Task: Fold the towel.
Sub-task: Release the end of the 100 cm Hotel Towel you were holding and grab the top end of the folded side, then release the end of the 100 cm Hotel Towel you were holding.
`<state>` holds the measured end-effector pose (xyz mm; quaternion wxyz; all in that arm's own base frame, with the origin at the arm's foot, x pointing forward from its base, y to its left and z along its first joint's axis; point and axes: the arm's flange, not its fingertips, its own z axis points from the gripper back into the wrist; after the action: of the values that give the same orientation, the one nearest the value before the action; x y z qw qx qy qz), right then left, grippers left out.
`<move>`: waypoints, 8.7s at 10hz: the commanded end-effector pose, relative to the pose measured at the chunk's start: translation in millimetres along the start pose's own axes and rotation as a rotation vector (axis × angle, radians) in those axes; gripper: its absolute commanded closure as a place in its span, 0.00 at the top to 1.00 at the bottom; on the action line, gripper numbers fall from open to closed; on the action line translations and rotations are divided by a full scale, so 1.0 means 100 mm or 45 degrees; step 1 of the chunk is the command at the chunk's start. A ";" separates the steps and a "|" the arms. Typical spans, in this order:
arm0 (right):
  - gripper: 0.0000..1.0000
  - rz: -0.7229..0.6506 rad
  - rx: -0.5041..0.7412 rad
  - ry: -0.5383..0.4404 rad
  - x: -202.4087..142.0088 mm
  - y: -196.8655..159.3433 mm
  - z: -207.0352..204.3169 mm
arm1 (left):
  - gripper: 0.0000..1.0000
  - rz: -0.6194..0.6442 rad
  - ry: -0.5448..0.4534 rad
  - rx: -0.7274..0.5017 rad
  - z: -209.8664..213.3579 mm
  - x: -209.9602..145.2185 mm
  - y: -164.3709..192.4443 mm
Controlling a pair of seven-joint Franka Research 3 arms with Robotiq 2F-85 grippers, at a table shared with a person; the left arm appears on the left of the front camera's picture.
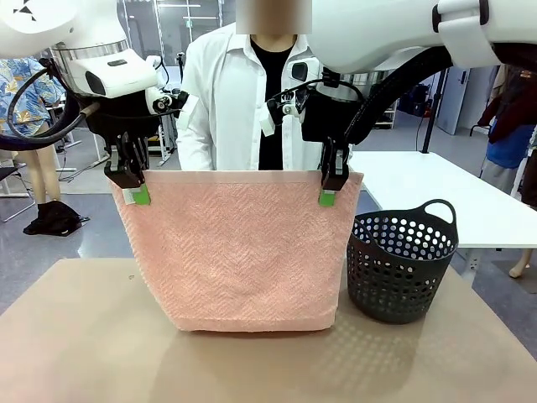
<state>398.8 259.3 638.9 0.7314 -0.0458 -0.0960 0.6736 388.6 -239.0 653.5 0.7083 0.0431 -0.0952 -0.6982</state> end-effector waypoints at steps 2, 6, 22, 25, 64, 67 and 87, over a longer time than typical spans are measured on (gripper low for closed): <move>0.00 -0.002 -0.003 0.005 0.00 0.00 0.00 | 0.00 0.001 0.001 0.000 0.00 0.00 0.00; 0.00 -0.002 -0.003 0.005 0.00 0.00 0.00 | 0.00 0.001 0.001 0.000 0.00 0.00 0.00; 0.00 -0.002 -0.003 0.005 0.00 0.00 0.00 | 0.00 0.001 0.001 0.000 0.00 0.00 0.00; 0.00 -0.002 -0.003 0.005 0.00 0.00 0.00 | 0.00 0.001 0.001 0.000 0.00 0.00 0.00; 0.03 0.061 -0.063 -0.046 0.01 -0.31 0.12 | 0.00 0.017 -0.013 0.078 -0.04 0.03 0.22; 0.00 0.053 -0.054 -0.053 -0.01 -0.32 0.13 | 0.00 0.016 -0.018 0.075 -0.03 0.03 0.22; 0.00 0.053 -0.058 -0.043 0.02 -0.31 0.12 | 0.00 0.018 -0.011 0.102 -0.03 0.05 0.24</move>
<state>426.4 259.9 656.4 0.7134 -0.0524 -0.1223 0.6881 411.9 -244.4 655.0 0.7097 0.0678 -0.1265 -0.6897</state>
